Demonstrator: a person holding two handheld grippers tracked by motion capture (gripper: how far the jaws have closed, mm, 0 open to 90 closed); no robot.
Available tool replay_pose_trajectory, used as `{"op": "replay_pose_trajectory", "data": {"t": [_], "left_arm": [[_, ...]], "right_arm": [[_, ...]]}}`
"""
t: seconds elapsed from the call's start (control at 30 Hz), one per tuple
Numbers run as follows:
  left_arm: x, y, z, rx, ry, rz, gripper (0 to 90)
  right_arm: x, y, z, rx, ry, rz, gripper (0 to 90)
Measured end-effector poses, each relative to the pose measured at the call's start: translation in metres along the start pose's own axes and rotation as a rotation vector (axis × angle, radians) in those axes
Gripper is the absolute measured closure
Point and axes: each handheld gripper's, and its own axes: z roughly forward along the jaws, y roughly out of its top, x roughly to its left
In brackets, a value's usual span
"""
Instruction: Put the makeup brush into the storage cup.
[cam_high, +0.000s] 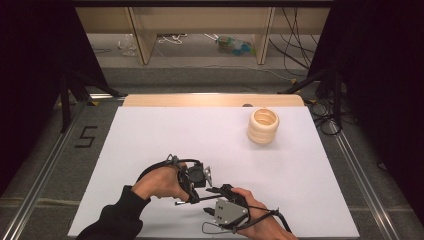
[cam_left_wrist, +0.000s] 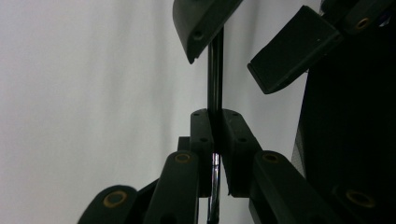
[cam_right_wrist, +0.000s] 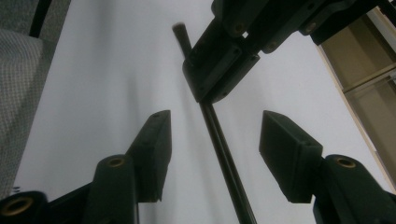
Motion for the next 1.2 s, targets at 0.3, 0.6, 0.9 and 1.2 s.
{"op": "replay_pose_trajectory", "data": {"t": [0.3,0.6,0.9,1.2], "left_arm": [[-0.0017,0.0007,0.0009,0.002,-0.004,0.001,83.6],[-0.0032,0.0014,0.0009,0.001,-0.009,-0.017,83.6],[-0.0048,0.0027,-0.0007,0.0,-0.009,-0.012,83.6],[-0.0072,0.0042,-0.0014,0.001,-0.004,-0.002,83.6]], "right_arm": [[0.0,0.0022,0.0034,0.035,-0.027,-0.094,52.5],[-0.0009,0.0032,0.0039,0.073,-0.05,-0.163,59.2],[0.0037,0.0049,0.0062,0.099,-0.059,-0.186,62.5],[0.0058,0.0071,0.0079,0.114,-0.064,-0.237,68.1]]}}
